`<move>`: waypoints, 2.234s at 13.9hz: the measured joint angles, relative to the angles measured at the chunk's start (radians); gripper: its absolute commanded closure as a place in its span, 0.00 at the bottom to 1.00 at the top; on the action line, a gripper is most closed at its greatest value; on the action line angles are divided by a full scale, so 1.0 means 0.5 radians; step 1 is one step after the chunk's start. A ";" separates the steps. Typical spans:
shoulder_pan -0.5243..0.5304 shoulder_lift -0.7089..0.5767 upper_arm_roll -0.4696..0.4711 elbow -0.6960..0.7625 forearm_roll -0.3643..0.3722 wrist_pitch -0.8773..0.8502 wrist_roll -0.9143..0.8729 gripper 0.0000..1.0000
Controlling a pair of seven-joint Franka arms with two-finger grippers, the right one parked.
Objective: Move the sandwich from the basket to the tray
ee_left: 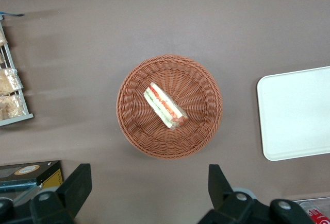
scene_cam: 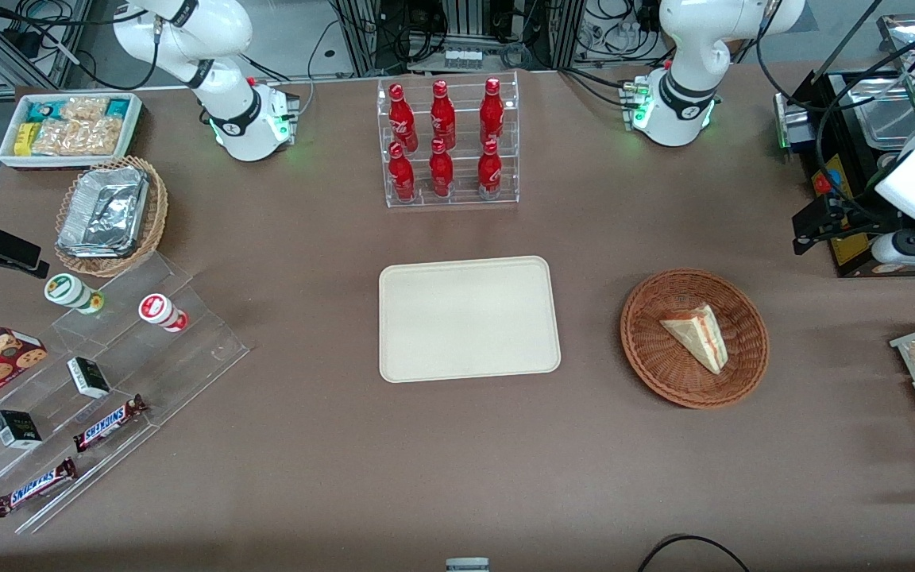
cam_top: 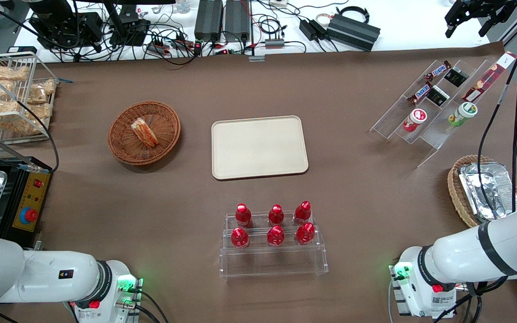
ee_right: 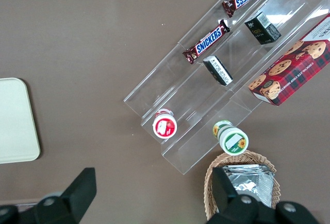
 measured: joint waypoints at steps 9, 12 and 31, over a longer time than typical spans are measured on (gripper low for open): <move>0.017 0.104 0.004 -0.327 0.003 0.338 -0.217 0.00; 0.018 0.105 0.003 -0.666 0.003 0.659 -0.616 0.00; 0.018 0.466 -0.077 -1.589 0.003 2.216 -1.548 0.98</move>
